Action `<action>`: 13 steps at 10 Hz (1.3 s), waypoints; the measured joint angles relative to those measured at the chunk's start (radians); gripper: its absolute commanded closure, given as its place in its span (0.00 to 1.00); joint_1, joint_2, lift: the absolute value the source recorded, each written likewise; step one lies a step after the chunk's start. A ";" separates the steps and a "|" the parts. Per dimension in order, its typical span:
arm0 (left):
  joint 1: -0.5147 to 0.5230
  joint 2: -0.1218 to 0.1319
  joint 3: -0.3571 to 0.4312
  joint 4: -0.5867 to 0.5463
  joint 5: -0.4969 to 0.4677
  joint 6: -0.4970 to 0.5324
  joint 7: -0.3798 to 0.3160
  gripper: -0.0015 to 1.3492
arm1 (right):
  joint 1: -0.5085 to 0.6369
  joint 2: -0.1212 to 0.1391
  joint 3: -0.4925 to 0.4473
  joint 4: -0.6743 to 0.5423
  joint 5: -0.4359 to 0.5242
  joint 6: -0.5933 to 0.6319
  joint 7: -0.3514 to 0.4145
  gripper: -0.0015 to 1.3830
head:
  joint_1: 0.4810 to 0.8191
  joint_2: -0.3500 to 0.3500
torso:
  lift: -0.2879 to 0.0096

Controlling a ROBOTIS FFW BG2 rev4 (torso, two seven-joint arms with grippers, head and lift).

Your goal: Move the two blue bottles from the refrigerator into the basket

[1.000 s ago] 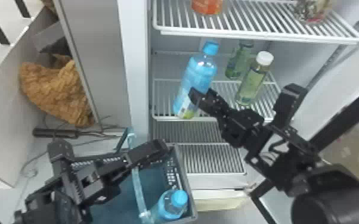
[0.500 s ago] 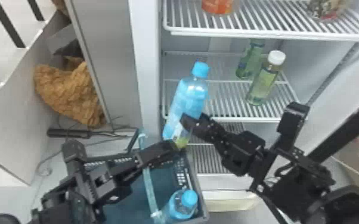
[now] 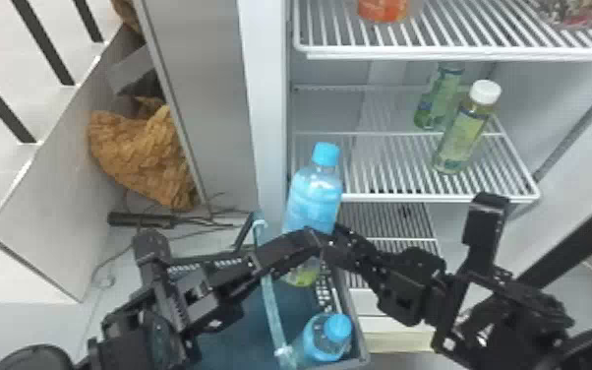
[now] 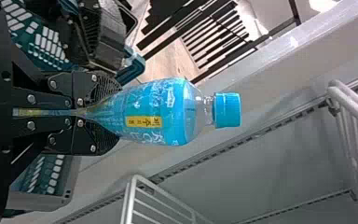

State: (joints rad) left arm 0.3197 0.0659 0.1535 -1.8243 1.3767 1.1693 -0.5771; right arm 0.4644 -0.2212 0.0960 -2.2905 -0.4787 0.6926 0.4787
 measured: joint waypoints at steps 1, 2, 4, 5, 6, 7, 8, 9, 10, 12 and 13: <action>-0.001 0.000 -0.001 0.000 0.002 -0.001 0.000 0.89 | 0.002 -0.002 0.002 0.010 0.007 0.007 0.000 0.69 | 0.63 0.49 | 0.23; -0.001 0.000 -0.002 0.000 0.004 -0.001 0.000 0.89 | -0.007 -0.003 0.007 0.043 0.012 0.002 0.009 0.43 | 0.63 0.49 | 0.23; -0.001 0.000 -0.004 0.000 0.005 -0.003 -0.001 0.89 | -0.032 -0.004 0.021 0.104 0.014 -0.010 0.027 0.05 | 0.63 0.49 | 0.23; -0.001 0.000 -0.004 0.000 0.006 -0.004 0.000 0.89 | -0.034 -0.004 0.021 0.107 0.014 -0.017 0.026 0.07 | 0.63 0.49 | 0.23; -0.001 0.000 -0.004 0.000 0.007 -0.004 0.000 0.89 | -0.033 -0.003 0.017 0.107 0.012 -0.032 0.026 0.10 | 0.63 0.49 | 0.23; 0.000 0.000 -0.004 0.000 0.008 -0.004 -0.002 0.89 | -0.028 0.000 0.008 0.107 0.010 -0.051 0.026 0.10 | 0.63 0.48 | 0.23; 0.001 0.000 -0.004 0.000 0.009 -0.005 -0.001 0.89 | -0.018 0.004 -0.007 0.101 0.010 -0.072 0.027 0.10 | 0.63 0.47 | 0.23; 0.001 0.000 -0.004 0.000 0.009 -0.006 -0.001 0.89 | -0.002 0.008 -0.026 0.098 0.011 -0.120 0.034 0.10 | 0.63 0.44 | 0.23; 0.002 0.000 -0.004 0.000 0.011 -0.007 -0.001 0.89 | 0.018 0.013 -0.052 0.115 0.012 -0.193 0.047 0.10 | 0.63 0.42 | 0.23; 0.004 0.000 -0.004 0.000 0.013 -0.008 -0.001 0.89 | 0.077 0.023 -0.112 0.167 0.014 -0.369 0.066 0.10 | 0.63 0.33 | 0.23; 0.005 0.000 -0.004 0.000 0.013 -0.008 -0.001 0.89 | 0.113 0.028 -0.137 0.191 0.013 -0.466 0.066 0.10 | 0.63 0.27 | 0.23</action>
State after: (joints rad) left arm 0.3251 0.0660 0.1495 -1.8246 1.3899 1.1609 -0.5783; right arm 0.5773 -0.1929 -0.0406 -2.0990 -0.4654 0.2268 0.5448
